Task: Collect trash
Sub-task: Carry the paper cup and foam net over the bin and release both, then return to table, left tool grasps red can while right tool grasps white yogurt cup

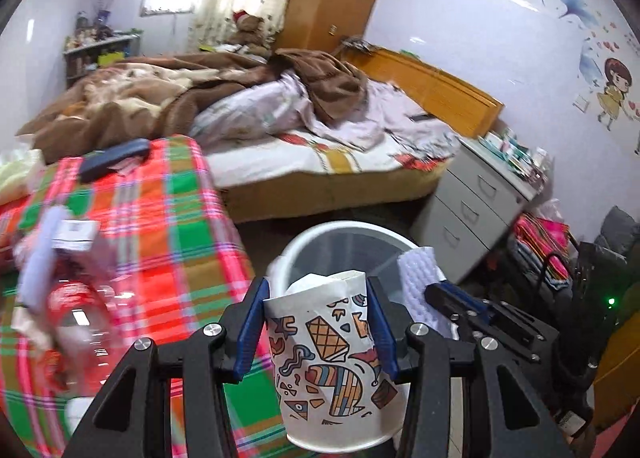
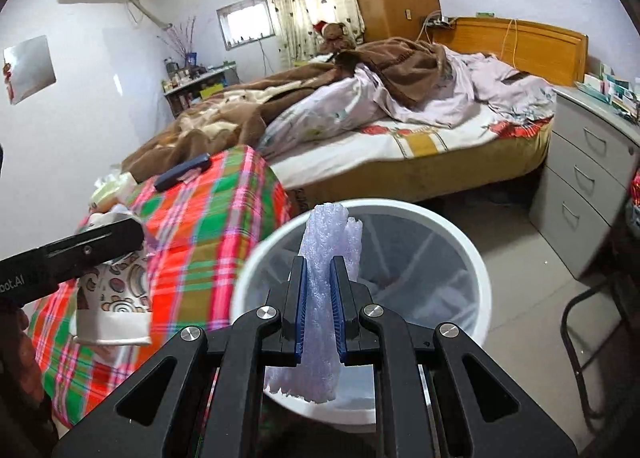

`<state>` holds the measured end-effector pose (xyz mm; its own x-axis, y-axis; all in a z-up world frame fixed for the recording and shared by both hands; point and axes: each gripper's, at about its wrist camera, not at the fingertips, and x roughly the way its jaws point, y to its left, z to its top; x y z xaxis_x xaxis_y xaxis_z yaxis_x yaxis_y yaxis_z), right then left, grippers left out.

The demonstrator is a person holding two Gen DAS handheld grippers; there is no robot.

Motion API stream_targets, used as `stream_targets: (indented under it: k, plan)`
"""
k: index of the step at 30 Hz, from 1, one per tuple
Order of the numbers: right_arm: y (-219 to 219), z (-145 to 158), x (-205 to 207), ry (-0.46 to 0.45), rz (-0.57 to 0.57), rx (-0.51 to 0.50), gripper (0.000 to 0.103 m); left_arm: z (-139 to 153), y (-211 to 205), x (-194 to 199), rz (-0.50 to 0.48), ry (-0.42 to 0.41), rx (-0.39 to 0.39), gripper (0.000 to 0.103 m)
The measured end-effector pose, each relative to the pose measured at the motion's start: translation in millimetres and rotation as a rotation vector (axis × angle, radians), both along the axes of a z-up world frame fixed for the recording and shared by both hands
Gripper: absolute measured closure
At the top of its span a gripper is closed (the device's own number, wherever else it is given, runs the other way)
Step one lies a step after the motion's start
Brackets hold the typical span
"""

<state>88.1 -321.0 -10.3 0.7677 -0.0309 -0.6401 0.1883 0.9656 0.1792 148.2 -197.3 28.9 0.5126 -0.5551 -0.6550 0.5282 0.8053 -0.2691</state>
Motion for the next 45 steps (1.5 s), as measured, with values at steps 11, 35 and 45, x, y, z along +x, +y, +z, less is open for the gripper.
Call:
stream_targets:
  k: [11, 35, 45]
  plan:
    - [-34.7, -29.1, 6.4, 0.081, -0.029, -0.005, 0.091, -40.0, -57.4, 21.8, -0.051, 0.050, 0.060, 0.053]
    - [-38.4, -30.1, 0.4, 0.082, -0.067, 0.020, 0.065, -30.4, -20.7, 16.6, 0.031, 0.003, 0.057, 0.042]
    - [-4.5, -12.1, -6.2, 0.028, -0.013, 0.011, 0.065, -9.3, 33.2, -6.8, 0.104, -0.035, 0.032, 0.041]
